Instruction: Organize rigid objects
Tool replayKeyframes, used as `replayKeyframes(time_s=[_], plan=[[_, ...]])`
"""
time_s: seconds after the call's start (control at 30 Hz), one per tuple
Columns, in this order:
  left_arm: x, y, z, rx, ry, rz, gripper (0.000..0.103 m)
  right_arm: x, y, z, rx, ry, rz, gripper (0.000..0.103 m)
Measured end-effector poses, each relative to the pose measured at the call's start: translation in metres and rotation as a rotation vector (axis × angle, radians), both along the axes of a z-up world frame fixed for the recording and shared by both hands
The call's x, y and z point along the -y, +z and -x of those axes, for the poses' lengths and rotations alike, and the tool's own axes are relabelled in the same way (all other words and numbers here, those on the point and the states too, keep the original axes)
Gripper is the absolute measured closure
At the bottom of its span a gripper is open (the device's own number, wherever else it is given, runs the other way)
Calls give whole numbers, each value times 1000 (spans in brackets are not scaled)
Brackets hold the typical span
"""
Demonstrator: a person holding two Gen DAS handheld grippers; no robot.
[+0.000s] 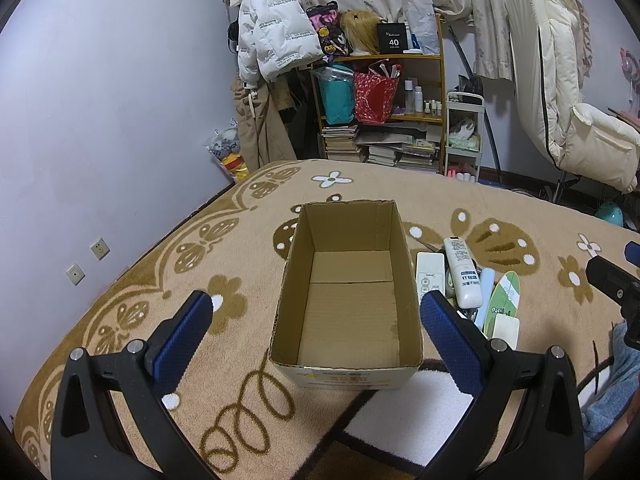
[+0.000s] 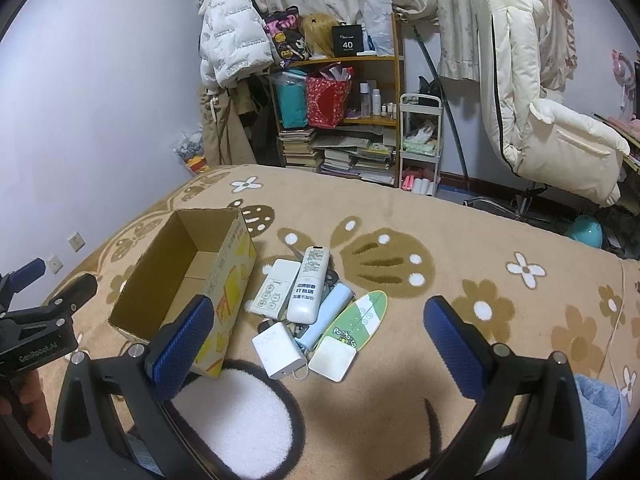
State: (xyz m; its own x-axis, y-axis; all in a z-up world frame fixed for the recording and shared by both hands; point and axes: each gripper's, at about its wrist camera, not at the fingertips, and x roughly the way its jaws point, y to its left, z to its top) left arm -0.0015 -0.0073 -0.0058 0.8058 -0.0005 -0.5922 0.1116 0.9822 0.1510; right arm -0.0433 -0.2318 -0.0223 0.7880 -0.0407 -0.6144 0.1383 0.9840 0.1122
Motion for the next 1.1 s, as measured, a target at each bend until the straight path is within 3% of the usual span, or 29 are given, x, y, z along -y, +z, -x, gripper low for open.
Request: replayKeyframes(time_s=[0.87,1.1], plan=[[0,-13,0,-17,-27,-4,0,5,-1,3,-14,-1,8,0],[3,-2,-11,-10,-38,-5,0,7,0,4,-11,0,9,0]])
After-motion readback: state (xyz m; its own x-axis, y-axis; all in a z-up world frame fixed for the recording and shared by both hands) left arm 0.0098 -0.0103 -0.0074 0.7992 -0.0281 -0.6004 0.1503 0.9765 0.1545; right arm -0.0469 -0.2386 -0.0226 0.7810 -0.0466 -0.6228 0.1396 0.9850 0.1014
